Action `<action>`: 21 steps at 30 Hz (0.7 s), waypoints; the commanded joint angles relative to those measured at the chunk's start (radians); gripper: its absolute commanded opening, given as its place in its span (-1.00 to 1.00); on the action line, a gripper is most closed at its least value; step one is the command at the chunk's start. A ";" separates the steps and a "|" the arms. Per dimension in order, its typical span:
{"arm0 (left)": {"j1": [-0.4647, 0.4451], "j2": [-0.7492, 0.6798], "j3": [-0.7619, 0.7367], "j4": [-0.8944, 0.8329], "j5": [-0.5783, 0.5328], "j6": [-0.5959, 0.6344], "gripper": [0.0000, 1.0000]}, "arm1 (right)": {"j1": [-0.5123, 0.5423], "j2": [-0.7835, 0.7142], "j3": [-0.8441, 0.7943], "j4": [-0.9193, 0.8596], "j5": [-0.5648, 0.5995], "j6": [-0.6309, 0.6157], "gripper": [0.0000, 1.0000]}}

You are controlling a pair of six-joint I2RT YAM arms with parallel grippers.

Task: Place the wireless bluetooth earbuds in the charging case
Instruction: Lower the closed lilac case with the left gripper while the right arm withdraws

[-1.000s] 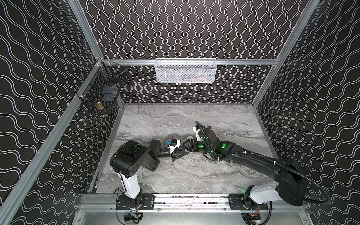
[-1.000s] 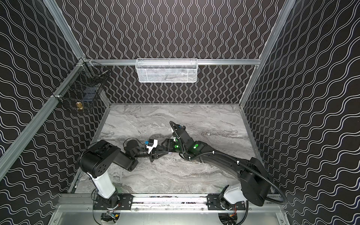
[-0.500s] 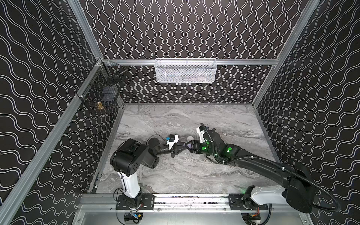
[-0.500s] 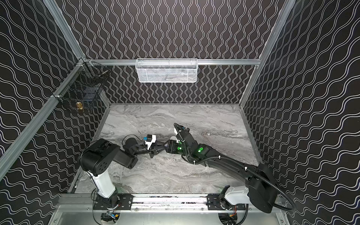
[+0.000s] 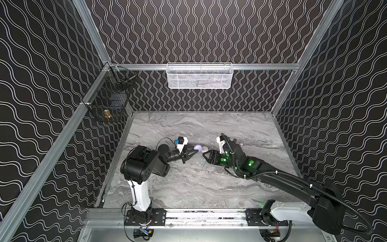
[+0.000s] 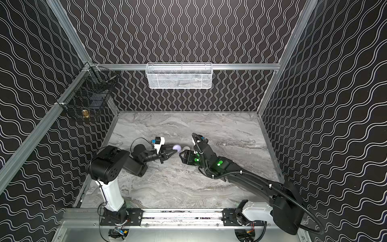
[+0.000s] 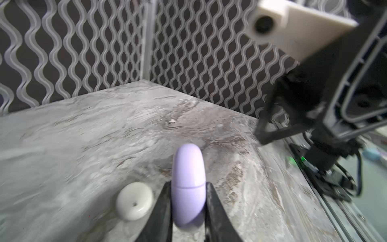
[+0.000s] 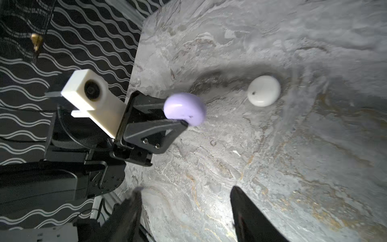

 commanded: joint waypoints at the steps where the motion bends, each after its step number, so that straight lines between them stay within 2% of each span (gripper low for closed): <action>1: 0.048 0.049 0.044 0.015 -0.034 -0.194 -0.59 | -0.018 -0.046 -0.033 -0.025 0.048 0.029 0.38; 4: 0.066 0.054 0.074 -0.083 -0.058 -0.219 -0.59 | -0.032 -0.099 -0.066 -0.057 0.068 0.041 0.38; 7: 0.065 0.016 0.123 -0.353 -0.092 -0.175 -0.60 | -0.043 -0.155 -0.097 -0.096 0.095 0.054 0.39; 10: 0.068 -0.003 0.169 -0.527 -0.077 -0.184 -0.59 | -0.055 -0.211 -0.122 -0.135 0.124 0.064 0.39; 16: 0.072 0.019 0.221 -0.637 -0.044 -0.265 -0.56 | -0.072 -0.300 -0.142 -0.230 0.193 0.057 0.40; 21: 0.083 0.076 0.255 -0.691 -0.004 -0.326 -0.55 | -0.085 -0.376 -0.139 -0.295 0.240 0.000 0.42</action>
